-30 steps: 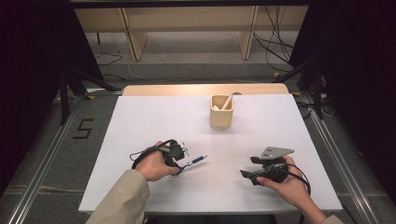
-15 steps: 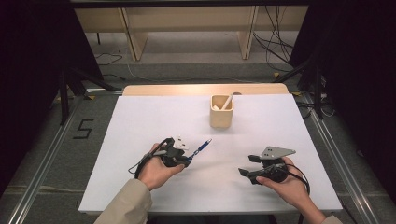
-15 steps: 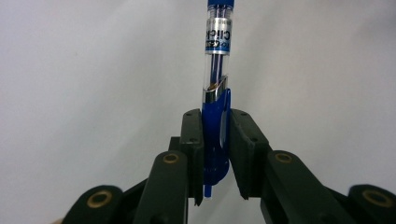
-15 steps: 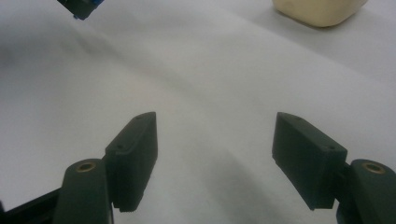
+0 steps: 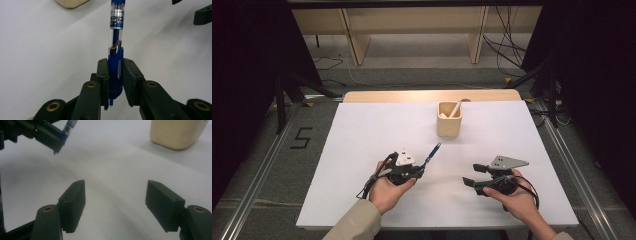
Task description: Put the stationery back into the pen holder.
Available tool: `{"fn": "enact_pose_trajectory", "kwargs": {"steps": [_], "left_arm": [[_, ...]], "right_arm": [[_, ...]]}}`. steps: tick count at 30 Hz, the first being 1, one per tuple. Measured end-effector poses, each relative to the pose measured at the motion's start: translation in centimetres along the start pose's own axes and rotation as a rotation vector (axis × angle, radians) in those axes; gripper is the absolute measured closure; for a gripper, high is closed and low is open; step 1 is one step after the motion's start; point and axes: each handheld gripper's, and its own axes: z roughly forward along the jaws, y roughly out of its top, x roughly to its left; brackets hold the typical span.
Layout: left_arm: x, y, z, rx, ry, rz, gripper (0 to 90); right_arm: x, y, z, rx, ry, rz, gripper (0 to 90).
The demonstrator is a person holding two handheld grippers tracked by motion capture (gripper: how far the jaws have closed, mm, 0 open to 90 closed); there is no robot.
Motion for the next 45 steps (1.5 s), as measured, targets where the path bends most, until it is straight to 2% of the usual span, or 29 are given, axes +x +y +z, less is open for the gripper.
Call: {"fn": "enact_pose_trajectory", "kwargs": {"steps": [4, 6, 12, 15, 20, 23, 30, 39, 45], "left_arm": [[-0.7, 0.1, 0.5, -0.004, -0.025, -0.007, 76.3], [-0.9, 0.1, 0.7, -0.016, -0.027, -0.024, 76.3], [-1.6, 0.3, 1.0, -0.015, -0.036, -0.015, 76.2], [-2.0, 0.4, 1.3, -0.02, -0.039, -0.017, 76.3], [-2.6, 0.5, 1.6, -0.017, -0.045, 0.002, 76.2], [-2.9, 0.6, 1.7, -0.025, -0.046, 0.002, 76.2], [-3.4, 0.7, 2.0, -0.033, -0.045, 0.006, 76.2], [-3.8, 0.8, 2.2, -0.041, -0.047, 0.015, 76.2], [-3.9, 0.8, 2.2, -0.043, -0.045, 0.017, 76.2]], "right_arm": [[0.4, 0.5, 0.1, -0.065, 0.012, 0.028, 34.2], [0.7, 0.8, 0.2, -0.096, 0.014, 0.033, 34.8], [1.4, 1.4, 0.8, -0.179, 0.028, 0.068, 34.7], [1.7, 1.6, 1.3, -0.19, 0.034, 0.089, 34.6], [2.1, 1.8, 2.0, -0.196, 0.04, 0.08, 34.6], [2.2, 1.9, 2.4, -0.191, 0.043, 0.072, 37.9], [2.4, 2.2, 2.9, -0.207, 0.046, 0.081, 37.6], [2.6, 2.6, 3.5, -0.218, 0.045, 0.136, 42.3], [2.6, 2.7, 3.7, -0.235, 0.052, 0.152, 46.7]]}}
